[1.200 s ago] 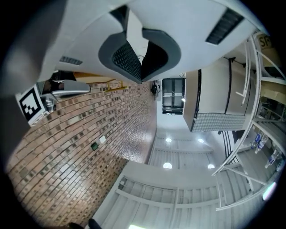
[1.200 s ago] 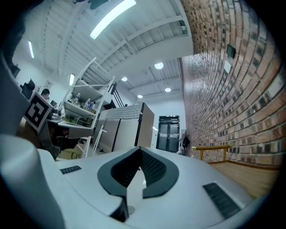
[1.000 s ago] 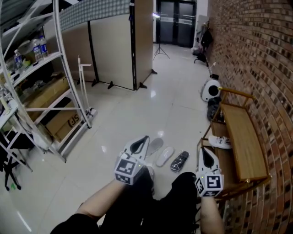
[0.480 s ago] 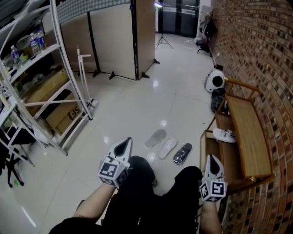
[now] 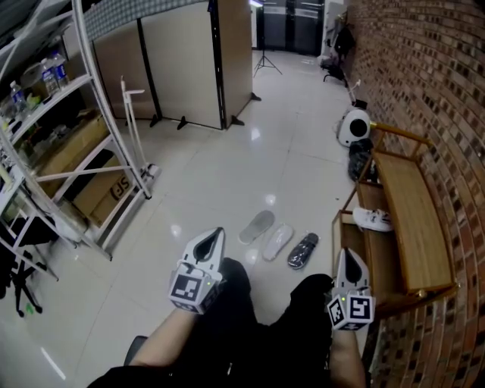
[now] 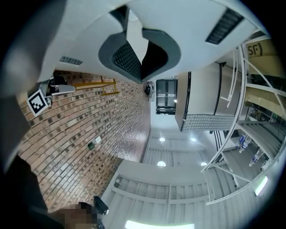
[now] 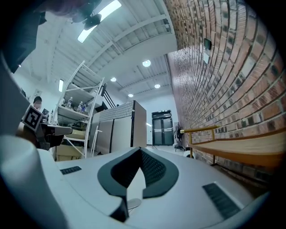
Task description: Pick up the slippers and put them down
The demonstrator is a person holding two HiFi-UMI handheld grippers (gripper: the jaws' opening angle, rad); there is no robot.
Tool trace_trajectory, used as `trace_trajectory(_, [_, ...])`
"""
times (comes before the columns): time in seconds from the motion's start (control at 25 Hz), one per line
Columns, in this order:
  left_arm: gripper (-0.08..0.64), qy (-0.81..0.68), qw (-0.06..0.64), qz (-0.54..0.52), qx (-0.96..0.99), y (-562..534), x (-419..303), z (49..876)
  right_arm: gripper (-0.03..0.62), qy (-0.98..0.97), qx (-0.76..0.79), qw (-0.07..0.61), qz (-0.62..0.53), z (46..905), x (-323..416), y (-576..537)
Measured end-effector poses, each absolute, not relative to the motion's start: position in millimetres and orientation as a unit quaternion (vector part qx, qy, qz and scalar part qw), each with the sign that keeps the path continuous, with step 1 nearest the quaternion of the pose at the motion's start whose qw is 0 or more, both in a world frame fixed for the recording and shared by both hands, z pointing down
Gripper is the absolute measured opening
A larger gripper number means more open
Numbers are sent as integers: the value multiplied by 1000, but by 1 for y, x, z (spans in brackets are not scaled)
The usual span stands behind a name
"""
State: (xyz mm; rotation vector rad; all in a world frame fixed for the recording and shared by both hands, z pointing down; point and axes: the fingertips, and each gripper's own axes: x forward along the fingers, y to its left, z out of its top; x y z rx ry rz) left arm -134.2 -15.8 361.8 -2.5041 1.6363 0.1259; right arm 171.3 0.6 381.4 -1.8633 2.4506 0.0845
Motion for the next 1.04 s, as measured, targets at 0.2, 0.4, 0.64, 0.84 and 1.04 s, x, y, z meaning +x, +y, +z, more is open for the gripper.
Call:
trace_trajectory(0.2, [3, 538, 84, 35, -838, -16, -130, 360, 6, 799, -600, 27, 34, 383, 169, 2])
trace_trajectory(0.4, [3, 533, 78, 34, -842, -14, -129, 361, 6, 801, -597, 32, 36, 379, 165, 7])
trace_trajectory(0.64, [3, 534, 67, 34, -842, -11, -130, 368, 6, 804, -593, 26, 35, 384, 157, 14])
trace_trajectory(0.84, [3, 537, 62, 37, -841, -11, -132, 368, 6, 796, -605, 23, 25, 384, 160, 16])
trace_trajectory(1.04, [3, 540, 49, 39, -839, -7, -130, 370, 6, 797, -603, 21, 21, 391, 162, 16])
